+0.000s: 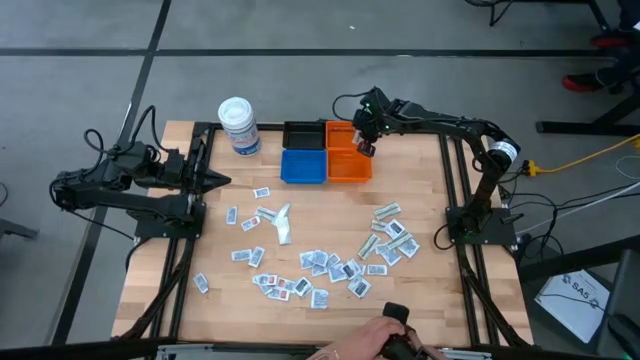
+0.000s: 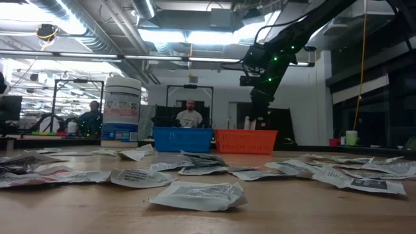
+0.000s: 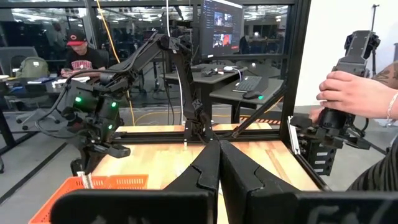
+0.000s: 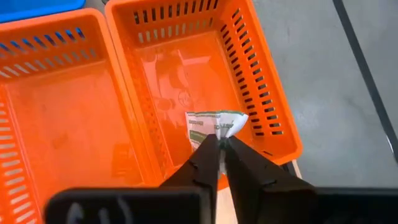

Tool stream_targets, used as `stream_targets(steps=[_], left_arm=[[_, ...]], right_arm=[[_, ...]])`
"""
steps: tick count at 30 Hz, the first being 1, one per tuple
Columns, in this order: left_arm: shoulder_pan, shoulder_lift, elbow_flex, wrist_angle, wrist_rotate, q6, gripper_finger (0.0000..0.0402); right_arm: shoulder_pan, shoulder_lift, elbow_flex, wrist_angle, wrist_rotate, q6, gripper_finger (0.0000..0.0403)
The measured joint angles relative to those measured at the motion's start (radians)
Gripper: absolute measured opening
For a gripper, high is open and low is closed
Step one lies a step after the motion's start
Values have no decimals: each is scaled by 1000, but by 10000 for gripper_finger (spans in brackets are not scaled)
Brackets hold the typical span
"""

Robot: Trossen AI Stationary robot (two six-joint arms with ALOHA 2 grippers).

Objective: Pick & Place First Aid Supplies
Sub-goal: Put the bandage pack into the top orange bin

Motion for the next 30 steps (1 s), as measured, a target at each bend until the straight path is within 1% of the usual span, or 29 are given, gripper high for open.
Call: stream_targets(steps=[6, 11, 14, 18, 21, 28, 30], left_arm=[[0, 0, 0, 0, 0, -1, 4], [0, 0, 0, 0, 0, 0, 4], [0, 0, 0, 0, 0, -1, 4], [0, 0, 0, 0, 0, -1, 4], [0, 0, 0, 0, 0, -1, 4], [0, 0, 0, 0, 0, 0, 4], [0, 0, 0, 0, 0, 0, 4]], right_arm=[[0, 0, 0, -3, 3, 0, 104], [0, 0, 0, -3, 83, -5, 149], [0, 0, 0, -3, 100, -38, 166], [0, 0, 0, 1, 135, -50, 176], [1, -8, 0, 0, 140, -39, 177], [32, -56, 38, -36, 135, 132, 177], [46, -80, 40, -56, 110, 185, 177]])
